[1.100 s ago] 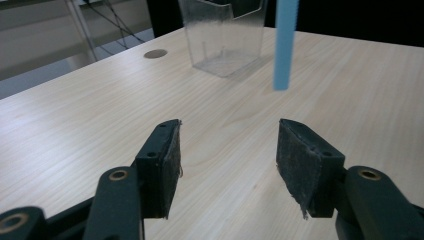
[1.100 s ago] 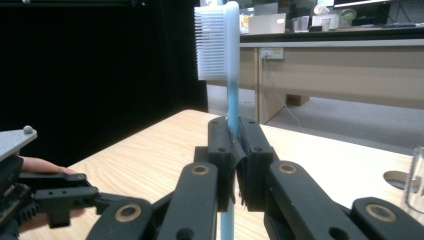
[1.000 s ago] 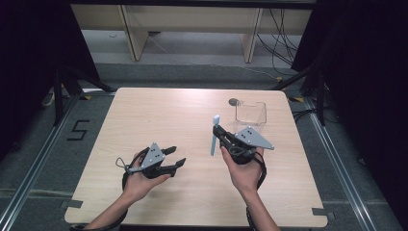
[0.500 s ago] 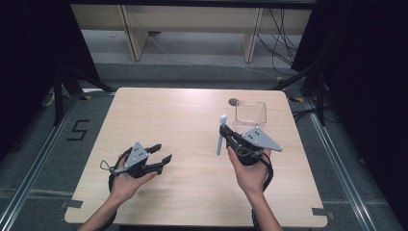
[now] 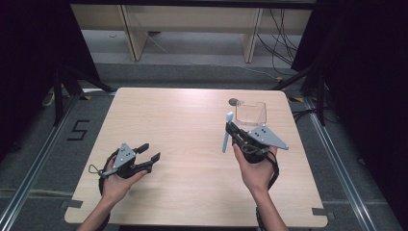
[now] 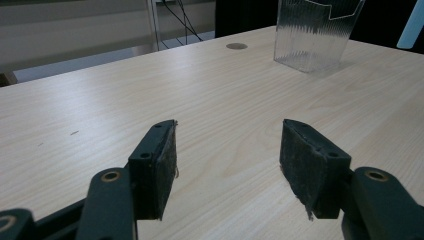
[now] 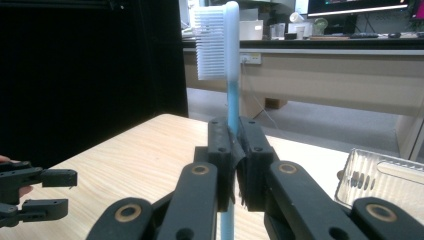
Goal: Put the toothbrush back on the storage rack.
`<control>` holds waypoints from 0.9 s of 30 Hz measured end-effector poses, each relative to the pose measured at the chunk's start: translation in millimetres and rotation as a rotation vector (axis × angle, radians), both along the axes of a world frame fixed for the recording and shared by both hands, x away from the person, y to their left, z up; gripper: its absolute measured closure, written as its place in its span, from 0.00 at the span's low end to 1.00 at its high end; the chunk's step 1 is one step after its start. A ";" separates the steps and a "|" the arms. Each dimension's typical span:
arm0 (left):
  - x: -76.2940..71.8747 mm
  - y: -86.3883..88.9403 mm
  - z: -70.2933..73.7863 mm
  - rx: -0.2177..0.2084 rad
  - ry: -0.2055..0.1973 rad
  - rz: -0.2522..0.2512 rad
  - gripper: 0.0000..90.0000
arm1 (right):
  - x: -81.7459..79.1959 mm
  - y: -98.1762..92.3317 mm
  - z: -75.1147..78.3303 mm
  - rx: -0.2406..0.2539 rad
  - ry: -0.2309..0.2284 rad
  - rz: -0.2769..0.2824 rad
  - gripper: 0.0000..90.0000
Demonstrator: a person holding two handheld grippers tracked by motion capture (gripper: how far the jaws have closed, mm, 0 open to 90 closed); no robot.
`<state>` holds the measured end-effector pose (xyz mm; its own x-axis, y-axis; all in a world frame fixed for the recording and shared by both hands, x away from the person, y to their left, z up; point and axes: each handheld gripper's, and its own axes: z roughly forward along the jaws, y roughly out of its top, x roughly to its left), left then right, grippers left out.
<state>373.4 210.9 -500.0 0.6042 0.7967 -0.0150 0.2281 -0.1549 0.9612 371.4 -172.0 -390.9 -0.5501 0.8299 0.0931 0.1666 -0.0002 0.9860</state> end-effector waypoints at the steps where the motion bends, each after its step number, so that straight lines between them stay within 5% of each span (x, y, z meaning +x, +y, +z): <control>1: -0.5 0.8 -0.8 -0.001 0.001 0.002 0.44 | 0.9 -0.7 0.1 -0.005 -0.015 -0.010 0.96; 27: -3.3 9.1 -19.5 -0.026 -0.012 0.031 0.43 | 10.5 -17.2 8.4 -0.027 -0.029 -0.064 0.96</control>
